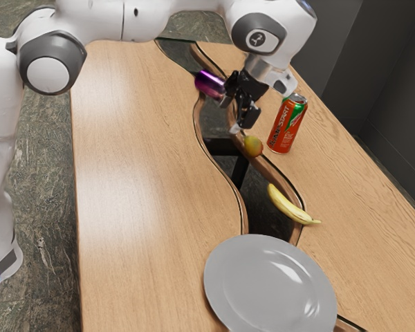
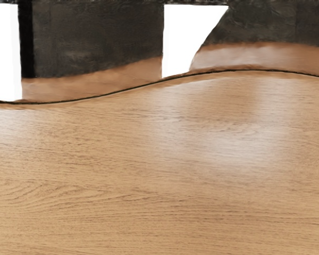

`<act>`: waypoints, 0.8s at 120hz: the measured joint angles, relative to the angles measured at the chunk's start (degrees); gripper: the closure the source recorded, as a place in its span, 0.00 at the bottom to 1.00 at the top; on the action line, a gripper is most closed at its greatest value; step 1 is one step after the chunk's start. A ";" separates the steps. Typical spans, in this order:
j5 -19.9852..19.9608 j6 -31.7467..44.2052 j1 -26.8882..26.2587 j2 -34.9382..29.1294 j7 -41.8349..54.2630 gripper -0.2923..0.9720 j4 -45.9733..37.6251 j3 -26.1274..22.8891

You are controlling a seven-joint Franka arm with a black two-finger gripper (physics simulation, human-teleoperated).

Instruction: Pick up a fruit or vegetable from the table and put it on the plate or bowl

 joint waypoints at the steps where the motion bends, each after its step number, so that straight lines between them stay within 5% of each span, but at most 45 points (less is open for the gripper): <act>1: 0.03 0.62 0.00 0.00 -0.05 0.23 -0.01 0.00; 32: 0.10 9.83 0.87 0.06 -1.47 0.23 -1.09 -1.26; 45: 2.42 10.39 21.61 3.36 -0.88 0.23 1.14 -22.04; 64: 8.32 9.36 40.72 14.61 1.25 0.23 11.45 -43.25; 78: 14.59 8.73 44.84 25.39 3.69 0.23 20.78 -52.88; 96: 18.70 8.94 45.61 34.14 6.39 0.23 26.19 -55.13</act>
